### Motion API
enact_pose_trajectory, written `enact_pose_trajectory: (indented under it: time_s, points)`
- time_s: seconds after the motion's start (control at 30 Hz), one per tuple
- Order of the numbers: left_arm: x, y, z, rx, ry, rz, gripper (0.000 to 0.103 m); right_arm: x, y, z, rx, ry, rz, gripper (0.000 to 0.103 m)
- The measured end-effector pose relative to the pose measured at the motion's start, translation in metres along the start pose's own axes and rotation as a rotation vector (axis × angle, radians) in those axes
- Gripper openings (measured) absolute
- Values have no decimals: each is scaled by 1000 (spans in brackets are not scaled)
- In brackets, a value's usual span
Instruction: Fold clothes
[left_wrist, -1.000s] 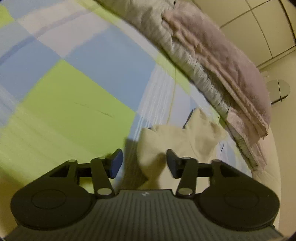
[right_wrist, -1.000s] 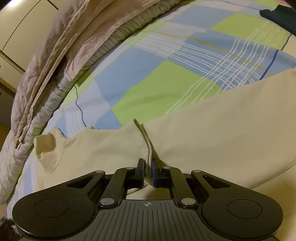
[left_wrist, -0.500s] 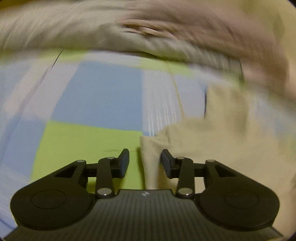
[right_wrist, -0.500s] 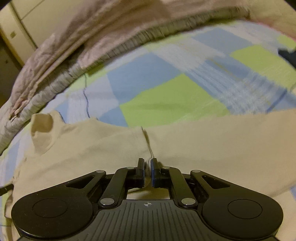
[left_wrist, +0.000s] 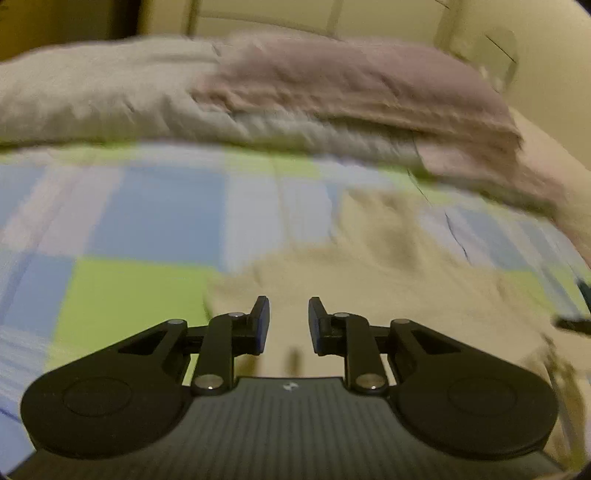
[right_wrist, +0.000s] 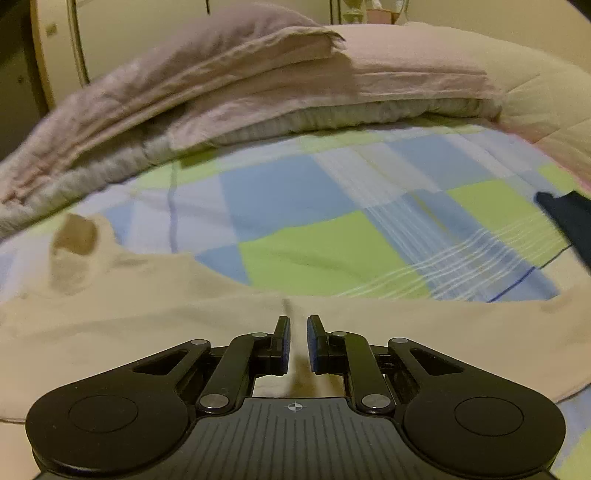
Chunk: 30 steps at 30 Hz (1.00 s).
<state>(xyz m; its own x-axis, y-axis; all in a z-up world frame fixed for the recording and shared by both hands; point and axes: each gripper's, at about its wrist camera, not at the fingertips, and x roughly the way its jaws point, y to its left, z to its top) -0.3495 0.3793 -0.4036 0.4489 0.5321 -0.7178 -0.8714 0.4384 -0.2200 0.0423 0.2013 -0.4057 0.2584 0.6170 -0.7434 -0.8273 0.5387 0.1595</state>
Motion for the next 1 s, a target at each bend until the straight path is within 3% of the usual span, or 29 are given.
enact_pose_trajectory:
  time_s: [0.03,0.13,0.2,0.27,0.37,0.53,0.7,0.73,0.77,0.9,1.0]
  points:
    - [11,0,-7,2,71,0,20,0,-5,-2,31,18,24,13]
    - [13,2,-9,-49,85,21,17,2,-18,-6,123,73,96,13]
    - [11,3,-9,-93,91,28,16,-1,-30,-9,198,99,144,20]
    - [-3,6,-6,-184,81,-4,19,-23,-67,-15,358,61,153,57]
    - [-22,6,-8,-299,82,-71,20,-55,-135,-32,584,3,97,56]
    - [-45,0,-26,-438,99,-114,22,-87,-250,-65,928,-136,-13,56]
    - [-48,1,-43,-515,126,-95,22,-75,-299,-68,1090,-213,53,55]
    - [-49,2,-45,-533,130,-97,22,-71,-304,-66,1102,-213,58,38]
    - [-51,3,-47,-548,131,-99,22,-65,-301,-60,1080,-181,33,6]
    - [-64,13,-52,-571,110,-95,22,-60,-261,-25,843,-141,-123,3]
    - [-77,30,-59,-609,98,-80,22,-68,-195,12,570,-178,-157,3]
